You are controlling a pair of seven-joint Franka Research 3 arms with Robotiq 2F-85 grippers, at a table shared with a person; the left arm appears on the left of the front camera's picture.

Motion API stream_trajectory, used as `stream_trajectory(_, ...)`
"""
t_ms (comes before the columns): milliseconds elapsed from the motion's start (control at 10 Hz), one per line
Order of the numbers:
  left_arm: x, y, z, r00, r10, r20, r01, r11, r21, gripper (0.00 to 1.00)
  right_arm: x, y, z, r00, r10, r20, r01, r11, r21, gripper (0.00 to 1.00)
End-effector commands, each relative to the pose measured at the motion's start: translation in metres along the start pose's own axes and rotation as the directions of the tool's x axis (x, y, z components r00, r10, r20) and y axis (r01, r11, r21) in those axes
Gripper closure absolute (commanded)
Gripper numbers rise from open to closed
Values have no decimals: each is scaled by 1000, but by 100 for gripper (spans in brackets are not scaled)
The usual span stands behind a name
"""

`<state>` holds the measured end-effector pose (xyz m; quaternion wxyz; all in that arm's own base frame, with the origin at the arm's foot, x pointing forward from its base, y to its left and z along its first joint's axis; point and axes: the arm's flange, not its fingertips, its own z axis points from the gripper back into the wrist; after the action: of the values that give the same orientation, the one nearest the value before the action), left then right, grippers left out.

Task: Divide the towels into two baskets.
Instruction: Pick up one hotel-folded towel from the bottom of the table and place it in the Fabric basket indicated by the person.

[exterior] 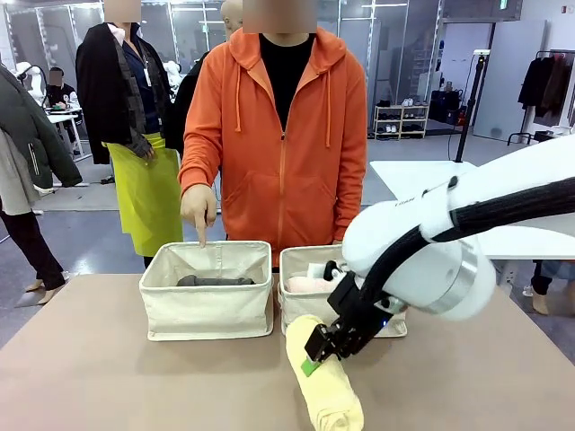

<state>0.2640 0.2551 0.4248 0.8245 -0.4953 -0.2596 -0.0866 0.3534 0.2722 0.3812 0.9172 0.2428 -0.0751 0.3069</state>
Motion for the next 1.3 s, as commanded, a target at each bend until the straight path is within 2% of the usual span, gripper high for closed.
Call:
stream_trajectory(0, 0, -3, 3, 1000, -8, 10, 8, 1000, 0, 0, 13, 26, 37, 993, 120, -1, -120, 993, -12, 43)
stream_trajectory(200, 0, -3, 3, 1000, -8, 10, 8, 1000, 0, 0, 17, 32, 49, 990, 140, 33, -139, 990, -24, 43)
stream_trajectory(900, 0, -3, 3, 1000, -8, 10, 8, 1000, 0, 0, 18, 36, 51, 988, 152, 20, -151, 988, -30, 43)
stream_trajectory(1000, 0, -3, 3, 1000, -8, 10, 8, 1000, 0, 0, 17, 34, 52, 989, 149, 21, -149, 989, -22, 47)
stream_trajectory(1100, 0, -3, 3, 1000, -8, 10, 8, 1000, 0, 0, 23, 41, 58, 984, 178, -18, -179, 982, -56, 62)
stream_trajectory(1200, 0, -3, 3, 1000, -8, 10, 8, 1000, 0, 0, 34, 47, 65, 975, 220, -42, -221, 975, -37, 66)
